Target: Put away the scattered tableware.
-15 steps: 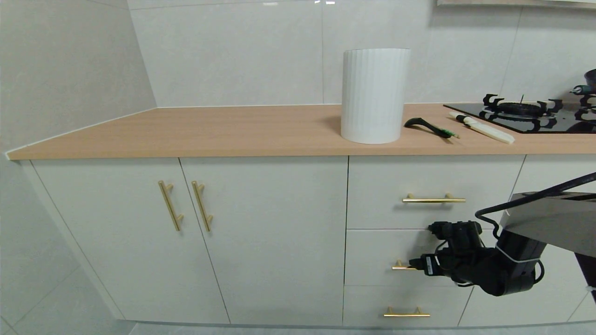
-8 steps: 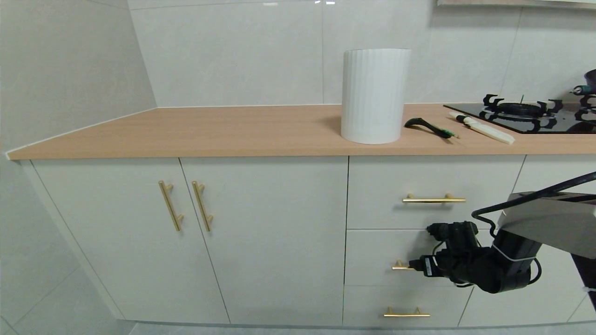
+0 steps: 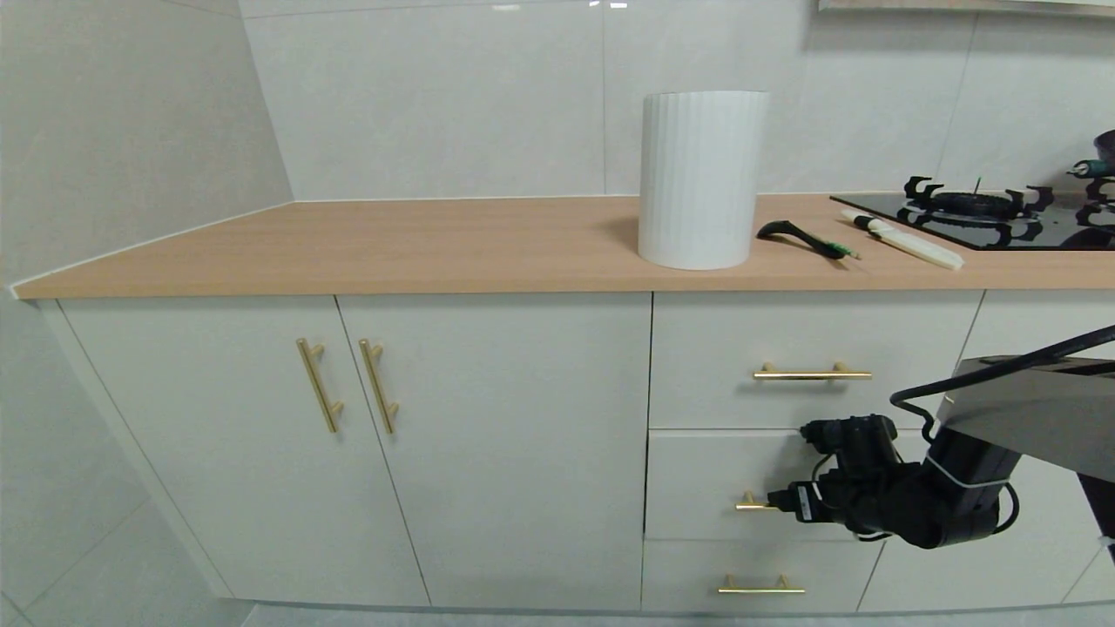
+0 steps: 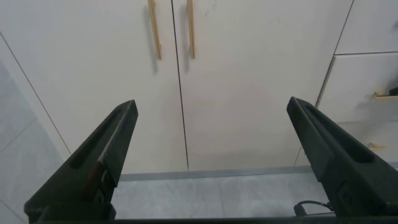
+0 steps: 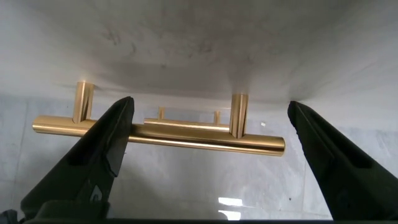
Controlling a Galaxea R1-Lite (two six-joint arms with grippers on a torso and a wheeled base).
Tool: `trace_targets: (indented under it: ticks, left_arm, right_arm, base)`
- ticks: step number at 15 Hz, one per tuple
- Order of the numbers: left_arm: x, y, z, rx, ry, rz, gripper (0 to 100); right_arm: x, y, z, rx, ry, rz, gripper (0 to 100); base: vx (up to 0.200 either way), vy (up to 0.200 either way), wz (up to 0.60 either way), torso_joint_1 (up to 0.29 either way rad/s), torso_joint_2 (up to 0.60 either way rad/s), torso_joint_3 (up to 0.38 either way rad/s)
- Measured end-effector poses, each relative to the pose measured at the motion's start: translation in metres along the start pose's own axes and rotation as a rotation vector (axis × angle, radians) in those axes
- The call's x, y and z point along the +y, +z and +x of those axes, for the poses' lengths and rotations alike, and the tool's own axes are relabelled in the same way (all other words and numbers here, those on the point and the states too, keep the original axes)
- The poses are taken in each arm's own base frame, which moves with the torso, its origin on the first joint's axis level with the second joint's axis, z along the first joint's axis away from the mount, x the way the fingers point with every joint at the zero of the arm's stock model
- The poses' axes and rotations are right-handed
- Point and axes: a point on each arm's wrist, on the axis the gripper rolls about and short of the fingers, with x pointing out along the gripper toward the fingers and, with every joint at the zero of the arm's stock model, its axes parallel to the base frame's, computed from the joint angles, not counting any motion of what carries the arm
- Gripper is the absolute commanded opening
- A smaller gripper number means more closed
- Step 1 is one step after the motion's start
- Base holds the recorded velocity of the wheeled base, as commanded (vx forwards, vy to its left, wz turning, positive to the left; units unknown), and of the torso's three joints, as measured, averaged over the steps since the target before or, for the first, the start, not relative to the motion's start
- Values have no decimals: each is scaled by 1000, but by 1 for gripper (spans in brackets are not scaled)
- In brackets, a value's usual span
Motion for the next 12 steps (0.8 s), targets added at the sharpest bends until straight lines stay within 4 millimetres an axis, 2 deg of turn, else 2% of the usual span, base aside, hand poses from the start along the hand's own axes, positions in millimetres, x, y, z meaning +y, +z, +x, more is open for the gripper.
trace_targets:
  ticks: [3,6,10,12]
  left_arm:
    - [0,0,0,0,0,0,100]
    - [0,0,0,0,0,0,100]
    - [0,0,0,0,0,0,100]
    - [0,0,0,0,0,0,100]
  right_arm:
    - [3,-13,-19,47,6,-13,100]
    - [6,-22,-54,79,20,-30,100]
    - [12,-8,-115,20,49,-50,100]
    - [18,5,-150,22,67,-70,100]
  base:
    - [0,0,0,0,0,0]
    - [0,0,0,0,0,0]
    - [0,0,0,0,0,0]
    - [0,0,0,0,0,0]
